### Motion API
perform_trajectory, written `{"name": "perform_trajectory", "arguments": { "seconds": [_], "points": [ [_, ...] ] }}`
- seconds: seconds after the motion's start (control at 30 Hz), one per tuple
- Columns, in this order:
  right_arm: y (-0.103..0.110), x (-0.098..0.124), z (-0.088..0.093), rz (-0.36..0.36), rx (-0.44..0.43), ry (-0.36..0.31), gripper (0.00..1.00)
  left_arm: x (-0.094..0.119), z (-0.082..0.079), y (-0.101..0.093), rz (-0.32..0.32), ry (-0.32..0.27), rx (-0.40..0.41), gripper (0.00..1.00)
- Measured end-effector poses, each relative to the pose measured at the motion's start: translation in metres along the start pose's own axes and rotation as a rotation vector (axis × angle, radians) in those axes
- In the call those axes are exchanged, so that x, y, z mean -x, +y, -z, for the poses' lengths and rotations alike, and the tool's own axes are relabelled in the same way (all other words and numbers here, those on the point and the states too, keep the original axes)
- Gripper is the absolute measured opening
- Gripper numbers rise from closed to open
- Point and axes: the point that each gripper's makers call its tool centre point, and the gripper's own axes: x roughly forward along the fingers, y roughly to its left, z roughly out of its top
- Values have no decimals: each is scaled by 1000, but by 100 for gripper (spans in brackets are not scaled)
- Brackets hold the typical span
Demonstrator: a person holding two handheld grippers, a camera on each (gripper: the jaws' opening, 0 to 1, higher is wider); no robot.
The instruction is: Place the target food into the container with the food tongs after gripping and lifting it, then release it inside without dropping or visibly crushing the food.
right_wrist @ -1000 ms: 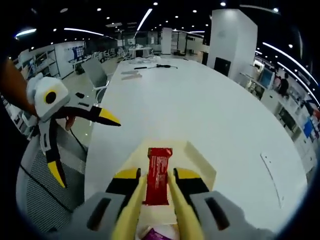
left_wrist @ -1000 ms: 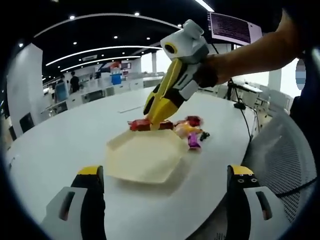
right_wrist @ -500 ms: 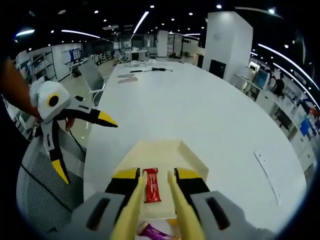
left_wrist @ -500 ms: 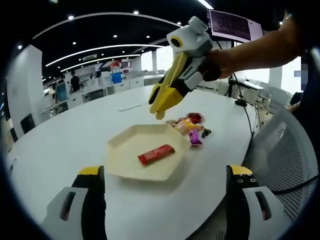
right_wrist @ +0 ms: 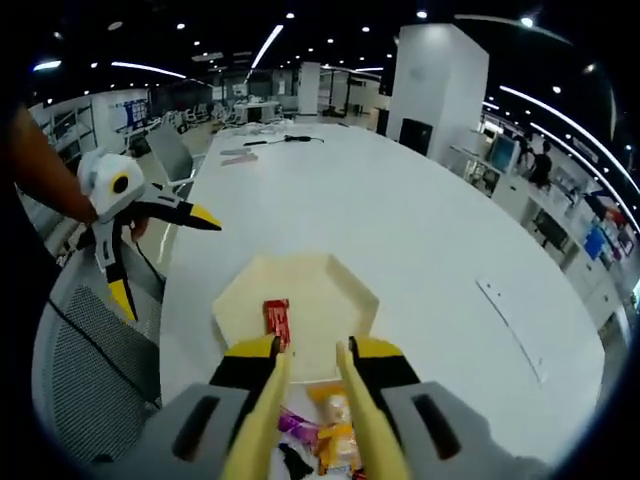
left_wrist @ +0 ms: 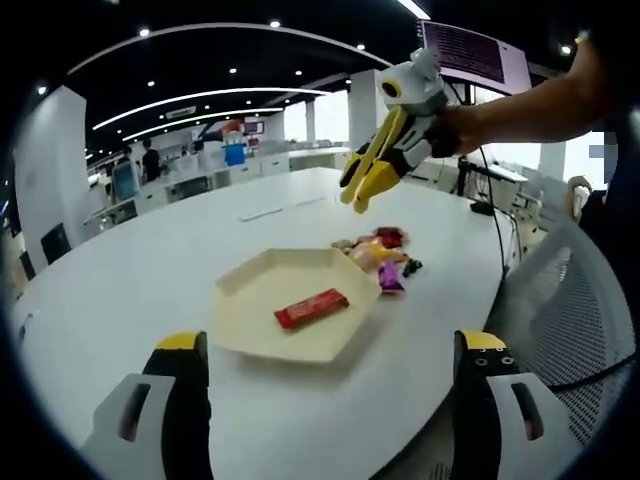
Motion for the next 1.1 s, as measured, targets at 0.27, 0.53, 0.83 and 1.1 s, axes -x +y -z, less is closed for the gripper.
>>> {"name": "perform_trajectory", "arguments": {
  "seconds": [0.27, 0.53, 0.83, 1.1],
  "points": [
    [-21, 29, 29, 61, -39, 23, 27, 0, 2, 3, -11, 6, -9, 98],
    [-43, 56, 52, 126, -69, 34, 27, -1, 4, 2, -3, 17, -21, 98],
    [-61, 70, 81, 174, -115, 47, 27, -2, 6, 3, -3, 25, -18, 99],
    [-78, 67, 103, 214, -168, 38, 27, 1, 2, 9, -32, 3, 4, 99]
  ]
}}
